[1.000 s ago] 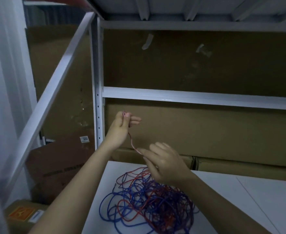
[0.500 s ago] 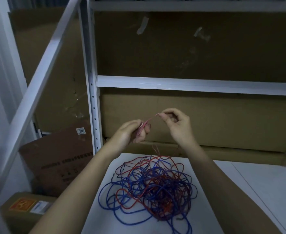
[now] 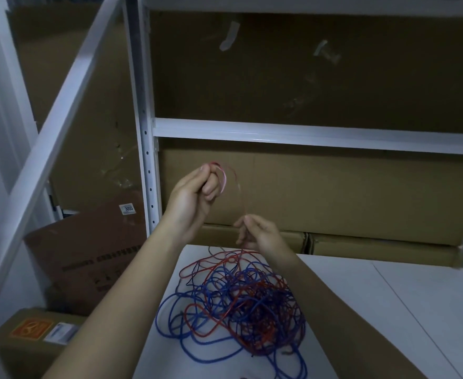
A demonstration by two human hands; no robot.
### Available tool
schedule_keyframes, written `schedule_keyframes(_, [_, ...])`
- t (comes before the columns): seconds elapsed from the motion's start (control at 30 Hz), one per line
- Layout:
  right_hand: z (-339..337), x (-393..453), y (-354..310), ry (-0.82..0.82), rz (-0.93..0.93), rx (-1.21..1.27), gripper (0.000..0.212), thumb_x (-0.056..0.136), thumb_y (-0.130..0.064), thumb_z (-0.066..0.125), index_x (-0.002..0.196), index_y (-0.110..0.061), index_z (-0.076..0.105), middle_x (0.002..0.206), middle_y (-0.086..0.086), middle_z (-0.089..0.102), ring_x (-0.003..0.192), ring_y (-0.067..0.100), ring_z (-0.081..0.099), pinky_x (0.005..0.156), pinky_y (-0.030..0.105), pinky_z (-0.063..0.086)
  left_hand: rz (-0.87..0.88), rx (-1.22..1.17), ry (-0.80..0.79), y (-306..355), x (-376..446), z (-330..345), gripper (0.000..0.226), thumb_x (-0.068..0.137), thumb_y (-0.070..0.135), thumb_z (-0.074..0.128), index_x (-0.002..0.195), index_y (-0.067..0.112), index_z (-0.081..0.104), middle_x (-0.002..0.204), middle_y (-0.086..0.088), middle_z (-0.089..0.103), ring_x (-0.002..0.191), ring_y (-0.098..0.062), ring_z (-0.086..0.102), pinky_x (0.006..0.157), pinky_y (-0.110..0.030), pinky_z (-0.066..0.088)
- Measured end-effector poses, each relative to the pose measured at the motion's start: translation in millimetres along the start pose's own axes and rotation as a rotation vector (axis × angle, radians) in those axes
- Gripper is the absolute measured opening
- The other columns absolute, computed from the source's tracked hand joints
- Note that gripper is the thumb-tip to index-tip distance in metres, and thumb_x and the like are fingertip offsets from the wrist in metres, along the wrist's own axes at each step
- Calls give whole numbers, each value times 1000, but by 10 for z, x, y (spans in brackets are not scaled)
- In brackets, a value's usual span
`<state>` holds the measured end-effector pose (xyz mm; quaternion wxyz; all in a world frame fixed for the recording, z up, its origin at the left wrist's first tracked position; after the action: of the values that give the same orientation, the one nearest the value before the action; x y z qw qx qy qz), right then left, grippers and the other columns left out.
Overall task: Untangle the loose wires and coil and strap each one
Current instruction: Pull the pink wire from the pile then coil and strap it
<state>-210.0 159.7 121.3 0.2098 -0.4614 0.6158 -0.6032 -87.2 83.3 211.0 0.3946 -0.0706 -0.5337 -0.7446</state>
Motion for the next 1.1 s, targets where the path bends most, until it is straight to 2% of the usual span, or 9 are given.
schedule_keyframes(0.27, [-279,321,-1438,222,-192,364,29,103,-19,38,83,-13,58,65,0,40,57,10,44,73,37,49,28,103,155,144,198,70,31,105,12,27,82,9,47,49,5,36,52,-10,28,67,-24,29])
schedule_keyframes(0.4, [-507,323,-1780,393,-375,144,29,102,-21,40,85,-18,63,65,-11,43,60,2,39,62,22,44,56,191,146,211,245,149,28,104,12,29,85,7,48,54,1,34,55,-14,27,68,-24,30])
schedule_keyframes(0.53, [-574,377,-1706,419,-374,-323,22,100,-19,47,98,-14,68,88,-6,61,83,7,50,71,21,36,73,247,207,228,269,29,36,105,13,29,73,10,45,59,-4,30,57,-15,27,66,-26,29])
schedule_keyframes(0.67, [-739,279,-1873,621,-611,-217,7,94,-20,56,91,-20,63,60,-16,50,57,1,45,57,20,36,19,287,172,114,250,-88,30,104,13,30,81,8,49,51,3,36,52,-12,30,71,-29,31])
schedule_keyframes(0.73, [-727,312,-1772,677,-604,-438,10,95,-27,55,95,-18,60,63,-12,54,63,12,53,58,29,38,-35,196,119,49,224,-86,31,103,13,31,79,8,49,47,5,36,45,-9,31,67,-25,30])
schedule_keyframes(0.83, [-675,435,-1318,580,-366,-980,26,100,-32,45,112,-16,60,91,12,69,88,36,62,66,37,41,-162,-113,24,6,122,-56,34,97,21,38,67,12,50,39,7,33,37,-6,29,48,-18,28])
schedule_keyframes(0.93, [-451,424,-804,316,-267,-1332,28,100,-33,43,124,-22,55,99,14,68,92,34,63,67,35,43,-171,-318,29,33,33,-47,33,89,23,45,59,15,54,39,8,31,36,-5,28,46,-18,27])
schedule_keyframes(1.03, [-45,210,-479,78,-375,-1440,32,91,-24,62,122,-23,54,91,4,67,82,20,61,58,29,41,-119,-460,146,33,37,-122,29,98,20,38,75,12,53,51,5,44,44,-5,42,53,-15,39])
schedule_keyframes(1.1, [160,-60,-410,105,-627,-1381,23,78,-19,75,100,-20,67,71,-1,65,65,17,60,46,24,41,-85,-457,252,5,59,-226,29,103,18,30,87,9,53,62,1,60,55,-7,57,61,-16,49])
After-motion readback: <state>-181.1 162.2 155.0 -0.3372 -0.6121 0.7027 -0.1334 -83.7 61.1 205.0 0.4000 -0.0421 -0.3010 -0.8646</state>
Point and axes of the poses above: each hand's wrist, its own x-axis towards the middle knuckle, its own z-axis out of the palm, y = z × x, the point moved 6 cm from there along x, towards the middle knuckle
